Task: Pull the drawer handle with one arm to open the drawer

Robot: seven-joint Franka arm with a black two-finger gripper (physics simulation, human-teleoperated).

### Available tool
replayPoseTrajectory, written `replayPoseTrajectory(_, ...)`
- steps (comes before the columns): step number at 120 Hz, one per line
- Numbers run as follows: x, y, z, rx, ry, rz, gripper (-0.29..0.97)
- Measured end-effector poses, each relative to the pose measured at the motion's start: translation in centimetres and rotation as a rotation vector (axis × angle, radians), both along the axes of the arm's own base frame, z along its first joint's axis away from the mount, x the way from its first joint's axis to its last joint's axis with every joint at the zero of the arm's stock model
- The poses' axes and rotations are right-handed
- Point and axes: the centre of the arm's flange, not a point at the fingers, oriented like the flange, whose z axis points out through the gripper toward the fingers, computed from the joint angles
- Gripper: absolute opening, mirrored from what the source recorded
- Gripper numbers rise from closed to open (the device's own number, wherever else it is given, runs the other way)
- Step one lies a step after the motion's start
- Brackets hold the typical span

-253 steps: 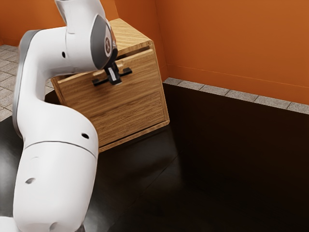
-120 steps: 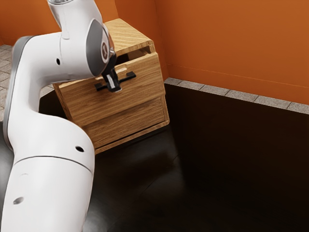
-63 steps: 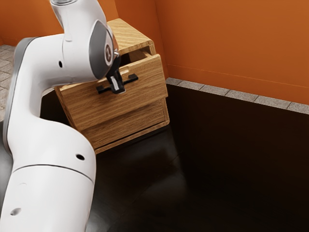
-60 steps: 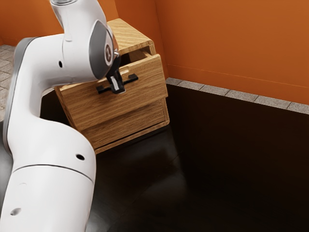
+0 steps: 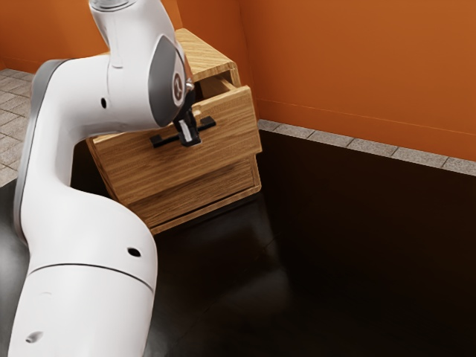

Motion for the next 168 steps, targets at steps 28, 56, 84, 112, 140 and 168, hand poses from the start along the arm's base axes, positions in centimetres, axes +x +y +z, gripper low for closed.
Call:
replayPoseTrajectory(28,-1.1,0.6,0.4,0.008,-0.005,0.034,0.08)
replayPoseTrajectory(56,-1.3,-0.2,0.1,0.013,-0.002,0.035,0.08)
replayPoseTrajectory(84,-1.2,-0.7,0.0,0.023,-0.002,0.036,0.08)
replayPoseTrajectory(112,-1.7,-1.5,0.6,0.036,-0.01,0.039,0.08)
replayPoseTrajectory(140,-2.0,-2.0,0.0,0.033,-0.002,0.045,0.08)
replayPoseTrajectory(168,-2.6,-3.1,0.1,0.036,-0.003,0.044,0.08)
